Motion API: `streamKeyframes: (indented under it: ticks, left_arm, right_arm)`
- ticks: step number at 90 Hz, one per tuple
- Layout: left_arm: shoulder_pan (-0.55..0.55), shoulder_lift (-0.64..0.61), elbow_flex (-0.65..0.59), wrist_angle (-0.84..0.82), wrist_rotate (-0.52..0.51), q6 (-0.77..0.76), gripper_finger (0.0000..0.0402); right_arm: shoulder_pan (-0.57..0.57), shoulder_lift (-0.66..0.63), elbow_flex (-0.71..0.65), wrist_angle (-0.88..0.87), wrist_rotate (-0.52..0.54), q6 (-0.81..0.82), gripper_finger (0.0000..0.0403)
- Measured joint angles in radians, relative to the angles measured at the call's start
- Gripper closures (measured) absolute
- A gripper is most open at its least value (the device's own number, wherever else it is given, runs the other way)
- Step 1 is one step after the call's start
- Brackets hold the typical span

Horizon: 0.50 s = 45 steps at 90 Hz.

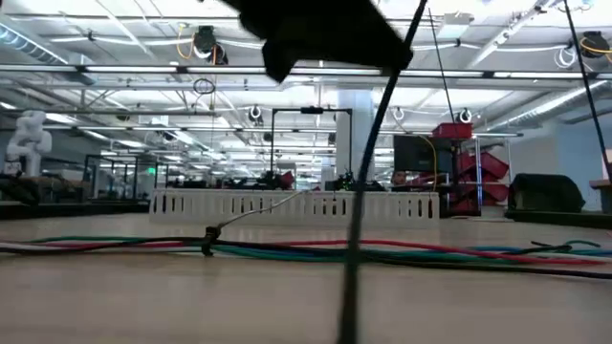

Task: Ziptie cables
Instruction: Wrap the cables together using a zip tie

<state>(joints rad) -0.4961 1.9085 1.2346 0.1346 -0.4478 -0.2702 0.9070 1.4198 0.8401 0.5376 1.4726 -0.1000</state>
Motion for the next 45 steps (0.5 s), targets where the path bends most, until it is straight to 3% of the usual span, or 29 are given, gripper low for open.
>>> streamKeyframes:
  ticks: [7, 23, 45]
  left_arm:
    - [-0.001, 0.003, -0.001, 0.002, -0.004, 0.020, 0.0401]
    - [-0.002, 0.003, -0.002, 0.023, 0.000, 0.044, 0.0401]
    - [-0.001, 0.003, -0.002, 0.023, 0.013, 0.045, 0.0401]
  right_arm:
    - [0.033, 0.015, 0.001, -0.084, 0.008, 0.183, 0.0327]
    - [0.033, 0.160, 0.000, -0.311, -0.138, 0.626, 0.0338]
    - [-0.043, 0.377, -0.001, -0.188, -0.160, 0.708, 0.0349]
